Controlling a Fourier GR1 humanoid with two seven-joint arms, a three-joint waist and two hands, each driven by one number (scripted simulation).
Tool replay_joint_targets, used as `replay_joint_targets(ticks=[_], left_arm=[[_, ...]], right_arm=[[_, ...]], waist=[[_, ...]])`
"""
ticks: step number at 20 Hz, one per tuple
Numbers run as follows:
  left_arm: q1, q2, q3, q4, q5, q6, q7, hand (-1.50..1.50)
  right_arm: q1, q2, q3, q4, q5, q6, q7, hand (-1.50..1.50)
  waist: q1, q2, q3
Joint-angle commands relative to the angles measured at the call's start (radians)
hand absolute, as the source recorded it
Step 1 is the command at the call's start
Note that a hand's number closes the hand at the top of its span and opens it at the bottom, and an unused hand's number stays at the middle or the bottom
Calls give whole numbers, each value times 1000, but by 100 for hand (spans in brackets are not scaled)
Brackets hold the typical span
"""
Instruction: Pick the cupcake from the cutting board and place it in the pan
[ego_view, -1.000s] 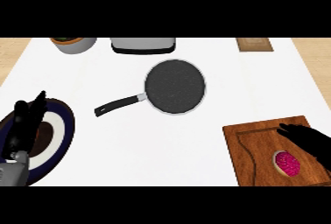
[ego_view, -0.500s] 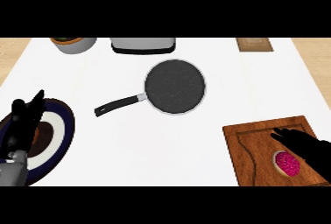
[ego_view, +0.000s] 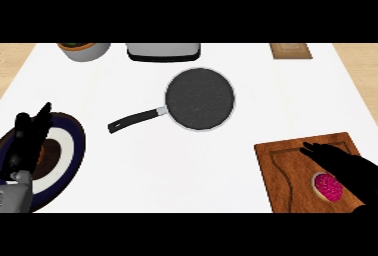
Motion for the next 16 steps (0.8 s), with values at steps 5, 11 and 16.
replay_joint_targets(ticks=[5, 11, 16], left_arm=[[5, -13, 28, -29, -19, -30, 18, 0], [-40, -22, 41, 7, -37, -33, 26, 0], [62, -33, 27, -101, -37, -47, 17, 0]], right_arm=[[19, 57, -27, 66, 99, -8, -56, -150], [-37, 133, -8, 175, 185, -49, -36, -150], [-44, 91, 7, 136, 264, -158, -100, 150]], waist=[[-1, 0, 0], [0, 0, 0], [3, -1, 0]])
